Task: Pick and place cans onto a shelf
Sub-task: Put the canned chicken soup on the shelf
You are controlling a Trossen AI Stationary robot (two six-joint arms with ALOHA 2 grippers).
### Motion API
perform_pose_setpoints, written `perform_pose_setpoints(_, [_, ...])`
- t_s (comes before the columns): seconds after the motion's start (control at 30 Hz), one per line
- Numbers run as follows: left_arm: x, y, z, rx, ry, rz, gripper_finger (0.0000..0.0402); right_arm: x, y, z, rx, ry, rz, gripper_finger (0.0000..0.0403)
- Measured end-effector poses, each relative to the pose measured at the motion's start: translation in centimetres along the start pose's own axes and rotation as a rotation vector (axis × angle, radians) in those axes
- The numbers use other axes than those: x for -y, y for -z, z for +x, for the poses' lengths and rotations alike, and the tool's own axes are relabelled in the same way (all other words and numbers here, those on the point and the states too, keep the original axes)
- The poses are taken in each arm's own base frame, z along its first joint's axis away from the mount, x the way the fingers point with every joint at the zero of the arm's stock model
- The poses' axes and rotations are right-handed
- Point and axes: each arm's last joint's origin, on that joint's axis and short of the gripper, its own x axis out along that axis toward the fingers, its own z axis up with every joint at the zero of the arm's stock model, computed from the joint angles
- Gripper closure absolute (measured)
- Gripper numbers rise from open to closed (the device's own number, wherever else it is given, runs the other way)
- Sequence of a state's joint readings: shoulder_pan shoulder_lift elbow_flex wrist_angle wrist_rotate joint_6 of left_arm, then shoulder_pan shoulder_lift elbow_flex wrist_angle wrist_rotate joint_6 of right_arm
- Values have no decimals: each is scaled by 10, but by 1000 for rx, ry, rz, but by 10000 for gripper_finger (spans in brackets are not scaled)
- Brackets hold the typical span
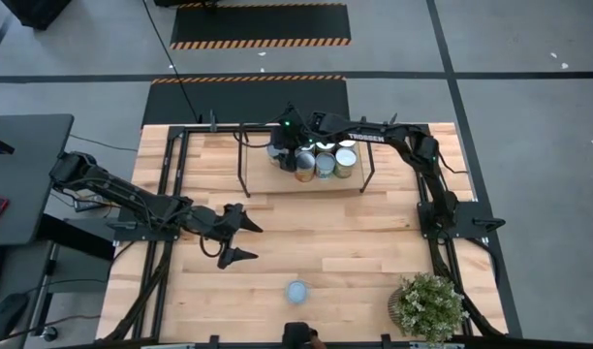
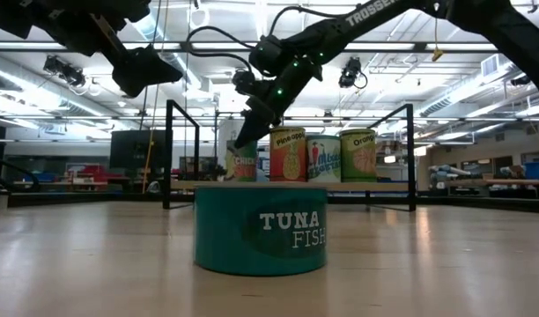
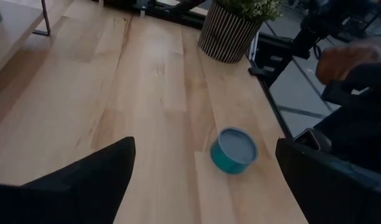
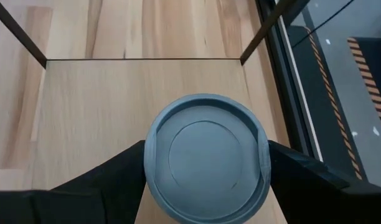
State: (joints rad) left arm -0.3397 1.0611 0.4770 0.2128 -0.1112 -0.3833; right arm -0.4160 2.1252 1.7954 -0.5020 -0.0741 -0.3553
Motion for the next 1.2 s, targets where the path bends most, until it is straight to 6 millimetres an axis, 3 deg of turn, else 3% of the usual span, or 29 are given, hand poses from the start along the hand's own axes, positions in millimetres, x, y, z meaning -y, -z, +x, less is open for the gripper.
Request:
perform_pose_setpoints(0.37, [1, -3, 0, 28, 14, -185, 8, 4, 1, -10, -37, 35, 63, 97])
perform_pose_setpoints(0.57, [1, -3, 0, 27, 13, -166, 8, 3, 1, -10, -43, 32, 77, 93])
perform_pose_setpoints(0.83, [1, -3, 0, 28, 11, -133, 8, 0, 1, -10, -58, 53, 83, 50])
perform_pose_setpoints(1.2, [3, 0, 0, -4, 49, -27, 8, -19, -11, -13, -54, 74, 75, 39])
